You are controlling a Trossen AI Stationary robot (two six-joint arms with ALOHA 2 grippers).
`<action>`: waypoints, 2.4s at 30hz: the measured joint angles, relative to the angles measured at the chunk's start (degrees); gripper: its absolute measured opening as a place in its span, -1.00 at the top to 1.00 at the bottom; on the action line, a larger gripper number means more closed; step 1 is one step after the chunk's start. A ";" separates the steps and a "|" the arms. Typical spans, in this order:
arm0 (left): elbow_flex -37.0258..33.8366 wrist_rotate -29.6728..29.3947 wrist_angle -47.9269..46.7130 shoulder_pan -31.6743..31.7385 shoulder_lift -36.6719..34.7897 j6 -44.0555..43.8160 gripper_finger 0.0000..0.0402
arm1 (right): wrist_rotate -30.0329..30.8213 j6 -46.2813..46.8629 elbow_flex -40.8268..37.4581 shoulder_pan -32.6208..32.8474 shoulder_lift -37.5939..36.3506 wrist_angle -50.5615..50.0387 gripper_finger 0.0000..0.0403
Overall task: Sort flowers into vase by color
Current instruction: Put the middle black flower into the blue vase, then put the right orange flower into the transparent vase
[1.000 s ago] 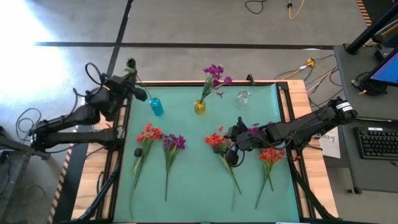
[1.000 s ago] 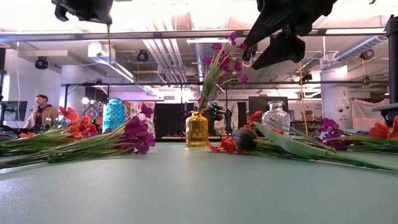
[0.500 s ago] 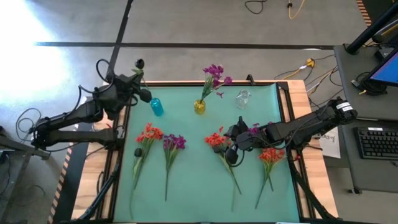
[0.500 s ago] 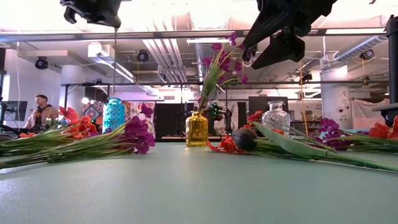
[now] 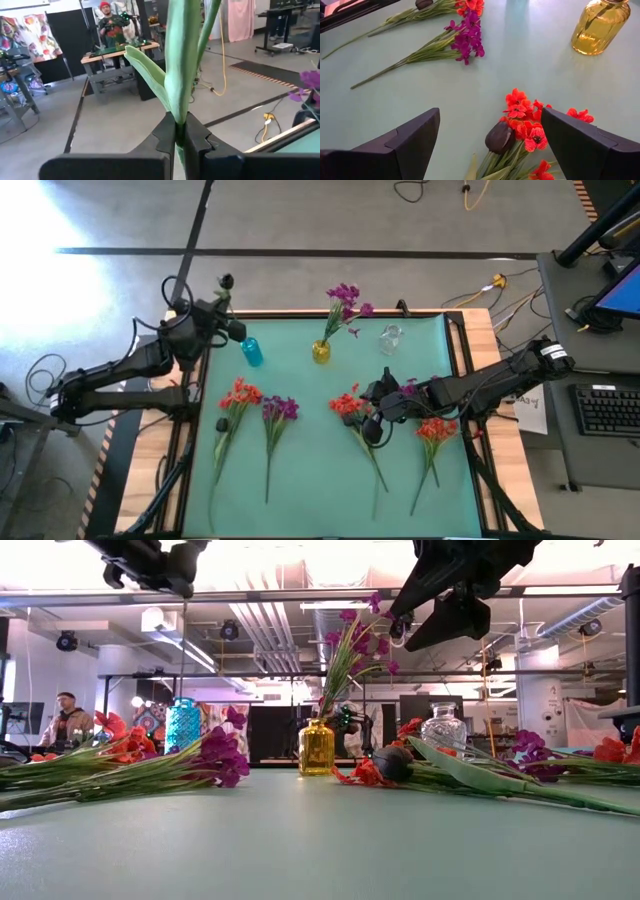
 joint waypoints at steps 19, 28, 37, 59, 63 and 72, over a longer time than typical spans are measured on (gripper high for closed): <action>-2.97 3.01 -4.60 -0.04 0.78 -8.11 1.00 | 0.02 -0.57 0.00 0.00 0.00 -0.15 -0.69; -2.65 4.71 -8.59 -0.04 0.83 -11.78 0.72 | 2.03 -0.87 -0.05 0.00 0.00 -0.13 -0.69; -2.60 7.98 -12.19 -0.05 0.78 -14.15 0.25 | 2.03 -0.96 -0.07 0.00 0.00 -0.11 -0.69; 10.45 23.56 -40.67 -0.16 -0.59 -26.24 -0.02 | 1.46 1.42 -0.09 0.00 0.00 -0.28 -0.69; 10.81 31.98 -42.22 -0.92 -0.97 -31.06 -0.03 | 1.46 1.88 -0.09 0.00 0.00 -0.29 -0.69; 10.59 34.44 -42.66 -8.66 -1.01 -37.13 -0.03 | 1.42 2.14 -0.09 0.00 0.00 -0.54 -0.69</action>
